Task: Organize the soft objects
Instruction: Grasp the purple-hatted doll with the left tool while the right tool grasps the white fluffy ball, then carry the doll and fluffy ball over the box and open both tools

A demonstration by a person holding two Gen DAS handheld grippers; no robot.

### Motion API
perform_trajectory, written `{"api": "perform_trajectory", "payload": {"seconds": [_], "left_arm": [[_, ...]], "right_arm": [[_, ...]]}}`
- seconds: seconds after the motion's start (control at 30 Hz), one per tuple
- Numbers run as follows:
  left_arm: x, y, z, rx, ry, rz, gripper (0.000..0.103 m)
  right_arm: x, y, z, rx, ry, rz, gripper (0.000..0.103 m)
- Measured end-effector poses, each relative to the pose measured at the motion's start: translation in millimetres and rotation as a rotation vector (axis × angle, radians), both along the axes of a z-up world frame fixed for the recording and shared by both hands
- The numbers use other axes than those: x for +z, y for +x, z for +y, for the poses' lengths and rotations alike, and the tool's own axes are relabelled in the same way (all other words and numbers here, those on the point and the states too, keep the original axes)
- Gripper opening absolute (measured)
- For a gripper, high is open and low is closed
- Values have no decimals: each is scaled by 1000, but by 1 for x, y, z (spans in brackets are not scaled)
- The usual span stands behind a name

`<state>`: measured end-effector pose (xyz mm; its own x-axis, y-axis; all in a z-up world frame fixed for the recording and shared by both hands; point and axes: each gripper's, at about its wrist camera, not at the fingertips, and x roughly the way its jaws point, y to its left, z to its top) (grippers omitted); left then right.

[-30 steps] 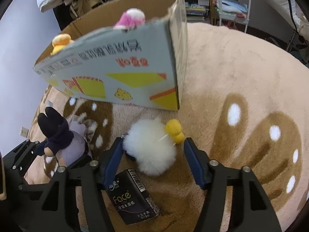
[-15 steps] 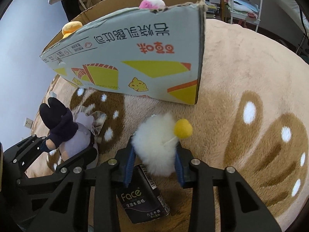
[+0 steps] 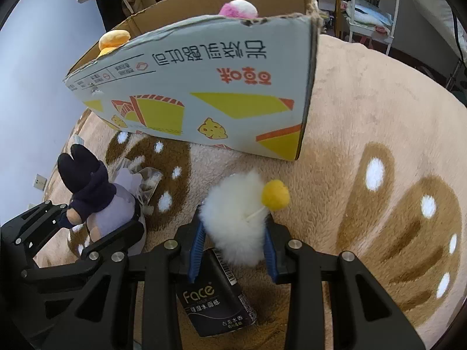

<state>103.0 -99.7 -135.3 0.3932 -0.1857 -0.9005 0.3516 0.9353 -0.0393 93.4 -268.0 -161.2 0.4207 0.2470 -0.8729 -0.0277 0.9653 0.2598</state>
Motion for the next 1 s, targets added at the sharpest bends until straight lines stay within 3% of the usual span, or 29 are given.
{"api": "perform_trajectory", "payload": {"seconds": [0.2,0.43,0.67,1.0], "left_arm": [[13,-5,6,24,-19,-35,53],[36,-16,16,54,-33,-108,53],[71,-35,25,69,-56,-242,53],[124,-55,43,92,-120,-416,53]], "right_arm": [[10,-6,1,-4,-18,-41,37],[39,-21,-5,-42,-40,-155,37],[76,-46,-5,-48,-54,-295,36],[123,-70,2,-49,-40,-419,36]]}}
